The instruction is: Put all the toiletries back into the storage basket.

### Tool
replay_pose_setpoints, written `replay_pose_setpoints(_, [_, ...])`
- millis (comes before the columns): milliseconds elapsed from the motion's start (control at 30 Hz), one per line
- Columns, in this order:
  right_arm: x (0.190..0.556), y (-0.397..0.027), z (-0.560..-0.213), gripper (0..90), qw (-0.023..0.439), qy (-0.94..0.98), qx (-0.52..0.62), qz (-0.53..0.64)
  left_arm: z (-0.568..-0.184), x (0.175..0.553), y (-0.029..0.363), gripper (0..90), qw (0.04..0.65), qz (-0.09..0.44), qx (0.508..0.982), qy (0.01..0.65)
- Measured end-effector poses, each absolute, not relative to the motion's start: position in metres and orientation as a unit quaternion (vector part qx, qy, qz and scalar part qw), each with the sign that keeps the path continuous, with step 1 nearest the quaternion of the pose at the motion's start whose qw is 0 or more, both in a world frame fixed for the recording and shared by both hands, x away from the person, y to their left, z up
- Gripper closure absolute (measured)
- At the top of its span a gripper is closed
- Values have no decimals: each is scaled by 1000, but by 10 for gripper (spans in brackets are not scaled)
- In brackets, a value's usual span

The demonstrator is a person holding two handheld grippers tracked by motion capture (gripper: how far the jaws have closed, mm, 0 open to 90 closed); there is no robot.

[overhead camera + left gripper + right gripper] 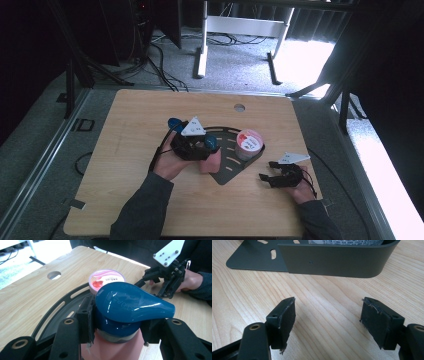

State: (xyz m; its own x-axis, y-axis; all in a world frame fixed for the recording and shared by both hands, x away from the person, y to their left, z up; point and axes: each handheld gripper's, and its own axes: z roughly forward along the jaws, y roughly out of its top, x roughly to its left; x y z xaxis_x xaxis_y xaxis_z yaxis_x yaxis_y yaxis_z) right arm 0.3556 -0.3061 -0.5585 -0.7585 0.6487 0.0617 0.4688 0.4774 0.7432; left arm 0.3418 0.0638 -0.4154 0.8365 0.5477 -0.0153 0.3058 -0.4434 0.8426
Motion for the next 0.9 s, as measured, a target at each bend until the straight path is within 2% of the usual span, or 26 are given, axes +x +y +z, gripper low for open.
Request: replay_pose_setpoints(900, [356,-306,-559,274,113,852,328,393,-419,357,52,528,457,144,830,284])
